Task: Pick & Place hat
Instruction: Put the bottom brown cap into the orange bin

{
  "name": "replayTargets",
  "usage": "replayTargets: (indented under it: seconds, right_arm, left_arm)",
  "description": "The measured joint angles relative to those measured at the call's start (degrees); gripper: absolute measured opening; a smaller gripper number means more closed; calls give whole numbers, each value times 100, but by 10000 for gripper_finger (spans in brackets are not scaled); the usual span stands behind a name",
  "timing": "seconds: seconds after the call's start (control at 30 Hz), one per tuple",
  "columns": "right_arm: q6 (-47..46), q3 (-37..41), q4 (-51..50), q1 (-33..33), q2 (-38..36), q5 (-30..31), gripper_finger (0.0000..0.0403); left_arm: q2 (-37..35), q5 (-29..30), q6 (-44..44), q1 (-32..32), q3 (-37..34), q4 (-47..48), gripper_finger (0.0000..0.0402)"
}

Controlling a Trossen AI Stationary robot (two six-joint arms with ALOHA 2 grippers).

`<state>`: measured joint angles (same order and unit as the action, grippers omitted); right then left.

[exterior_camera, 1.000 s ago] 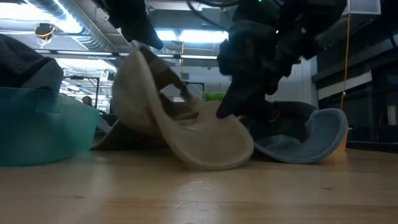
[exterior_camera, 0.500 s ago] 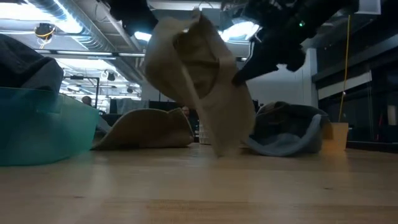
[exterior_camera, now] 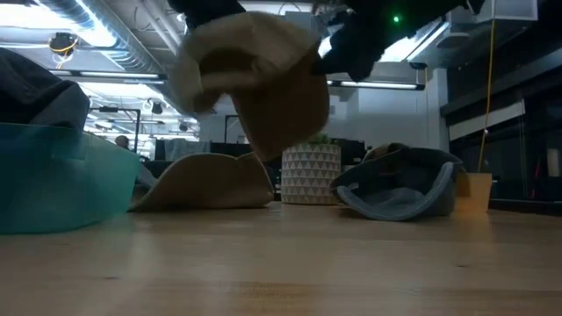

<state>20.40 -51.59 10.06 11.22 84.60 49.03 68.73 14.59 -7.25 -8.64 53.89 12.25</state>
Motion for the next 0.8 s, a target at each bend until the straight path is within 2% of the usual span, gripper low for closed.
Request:
replayTargets:
  seconds: [0.13,0.3,0.6,0.8]
  right_arm:
    - [132,0,352,0,0,-2,22]
    - [-5,0,405,0,0,-2,23]
    - [-414,0,400,0,0,-19,22]
    - [-507,0,383,0,0,22,23]
  left_arm:
    - [2,812,191,2,0,-82,20]
    - [4,1807,886,2,0,-554,20]
    - [-17,2134,2376,-268,0,-1996,20]
    - [-109,2349,2760,-623,0,-1876,20]
